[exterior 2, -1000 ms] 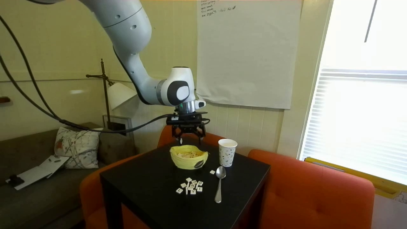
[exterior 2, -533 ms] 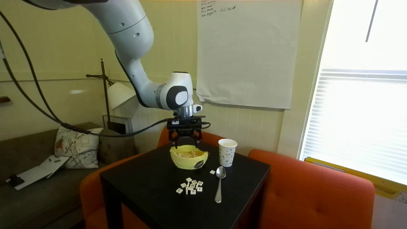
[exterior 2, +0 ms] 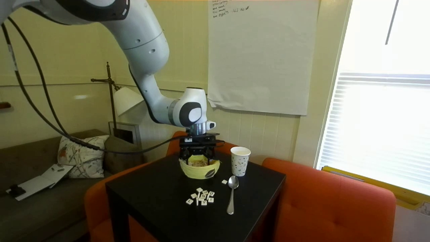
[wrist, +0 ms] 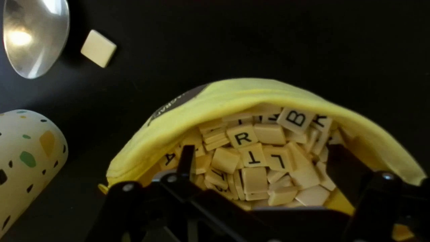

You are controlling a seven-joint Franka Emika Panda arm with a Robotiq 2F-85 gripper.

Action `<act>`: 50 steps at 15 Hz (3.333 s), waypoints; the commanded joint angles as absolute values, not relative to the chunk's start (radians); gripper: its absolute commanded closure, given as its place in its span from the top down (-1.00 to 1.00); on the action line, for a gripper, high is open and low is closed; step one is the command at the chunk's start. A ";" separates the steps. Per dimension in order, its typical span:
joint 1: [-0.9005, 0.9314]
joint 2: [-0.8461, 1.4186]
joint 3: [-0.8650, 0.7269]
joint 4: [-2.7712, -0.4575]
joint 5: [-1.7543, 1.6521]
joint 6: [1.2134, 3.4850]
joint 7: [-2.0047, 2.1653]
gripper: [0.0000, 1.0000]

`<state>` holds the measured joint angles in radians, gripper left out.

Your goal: Remove the tiles from the banana bag.

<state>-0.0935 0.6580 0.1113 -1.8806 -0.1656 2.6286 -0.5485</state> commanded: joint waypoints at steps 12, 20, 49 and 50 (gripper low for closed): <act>-0.077 0.735 0.101 -1.760 -0.229 2.555 -0.574 -0.48; -0.081 0.682 0.111 -1.764 -0.207 2.536 -0.553 -0.89; -0.056 0.488 -0.073 -2.063 -0.201 2.370 -0.135 -0.12; -0.055 0.485 -0.074 -2.064 -0.202 2.373 -0.132 0.05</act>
<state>-0.0607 0.4975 -0.0701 -2.0535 -0.1967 2.3861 -0.1561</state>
